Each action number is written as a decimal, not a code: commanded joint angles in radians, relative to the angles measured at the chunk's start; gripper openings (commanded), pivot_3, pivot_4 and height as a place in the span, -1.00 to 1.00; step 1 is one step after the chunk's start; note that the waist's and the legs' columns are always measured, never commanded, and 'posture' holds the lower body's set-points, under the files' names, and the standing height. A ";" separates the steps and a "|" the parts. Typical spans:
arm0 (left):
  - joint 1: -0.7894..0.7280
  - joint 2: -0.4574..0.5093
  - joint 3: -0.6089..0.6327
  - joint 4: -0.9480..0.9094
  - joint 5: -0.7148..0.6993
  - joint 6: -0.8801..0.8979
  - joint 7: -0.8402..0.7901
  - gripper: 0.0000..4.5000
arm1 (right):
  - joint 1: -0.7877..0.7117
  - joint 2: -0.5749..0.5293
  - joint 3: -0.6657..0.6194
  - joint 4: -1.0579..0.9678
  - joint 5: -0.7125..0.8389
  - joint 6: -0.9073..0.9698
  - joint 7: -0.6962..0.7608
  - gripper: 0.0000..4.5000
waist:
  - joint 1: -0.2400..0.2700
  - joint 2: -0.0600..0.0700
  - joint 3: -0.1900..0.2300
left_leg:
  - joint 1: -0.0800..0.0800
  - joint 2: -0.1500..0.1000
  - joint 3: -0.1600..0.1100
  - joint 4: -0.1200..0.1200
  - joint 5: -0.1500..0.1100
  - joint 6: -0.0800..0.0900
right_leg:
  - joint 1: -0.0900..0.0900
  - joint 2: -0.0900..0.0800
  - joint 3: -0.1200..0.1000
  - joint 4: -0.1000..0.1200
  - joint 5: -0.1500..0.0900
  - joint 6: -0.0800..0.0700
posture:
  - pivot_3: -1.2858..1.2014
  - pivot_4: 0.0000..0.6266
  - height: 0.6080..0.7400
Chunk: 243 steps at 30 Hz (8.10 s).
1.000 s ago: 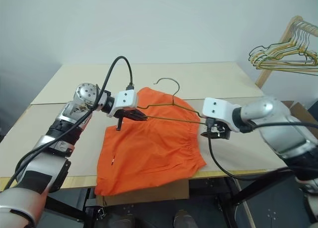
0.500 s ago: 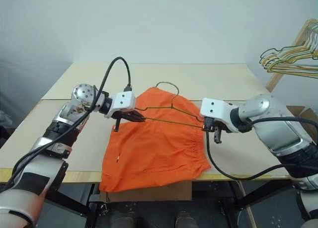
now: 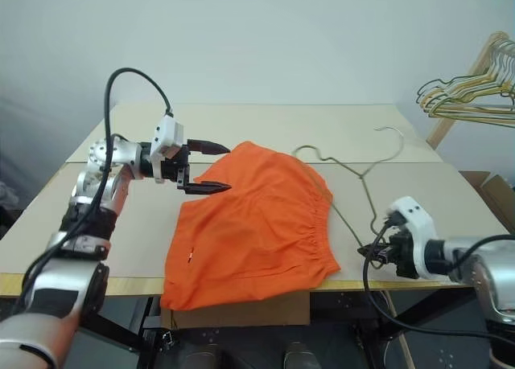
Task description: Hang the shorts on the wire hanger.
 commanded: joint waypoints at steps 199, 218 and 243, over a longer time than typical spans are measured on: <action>-0.448 0.054 -0.321 0.692 0.443 -0.814 -0.171 -1.00 | -0.697 -0.248 0.892 -0.060 -0.279 -0.463 0.046 -1.00 | 0.023 0.001 0.002 | -0.014 0.003 -0.002 -0.006 0.000 0.000 | -0.019 0.007 0.001 -0.001 -0.001 -0.006 | 0.07 -1.00 1.00; -0.422 0.060 -0.244 0.679 0.418 -0.698 -0.208 -1.00 | -0.062 -0.182 0.223 -0.194 -0.169 -0.376 -0.130 0.97 | 0.020 0.000 0.001 | -0.014 0.003 -0.003 0.003 0.000 0.000 | -0.015 0.007 0.001 0.001 0.002 -0.003 | 0.06 -1.00 1.00; -0.426 0.047 -0.192 0.660 0.390 -0.571 -0.210 -1.00 | -0.064 0.537 0.276 -0.010 -0.024 -0.591 -0.469 -0.02 | 0.001 0.001 0.001 | -0.006 0.003 -0.007 0.003 0.000 0.000 | -0.004 0.008 -0.001 -0.001 0.001 -0.001 | 0.08 -1.00 1.00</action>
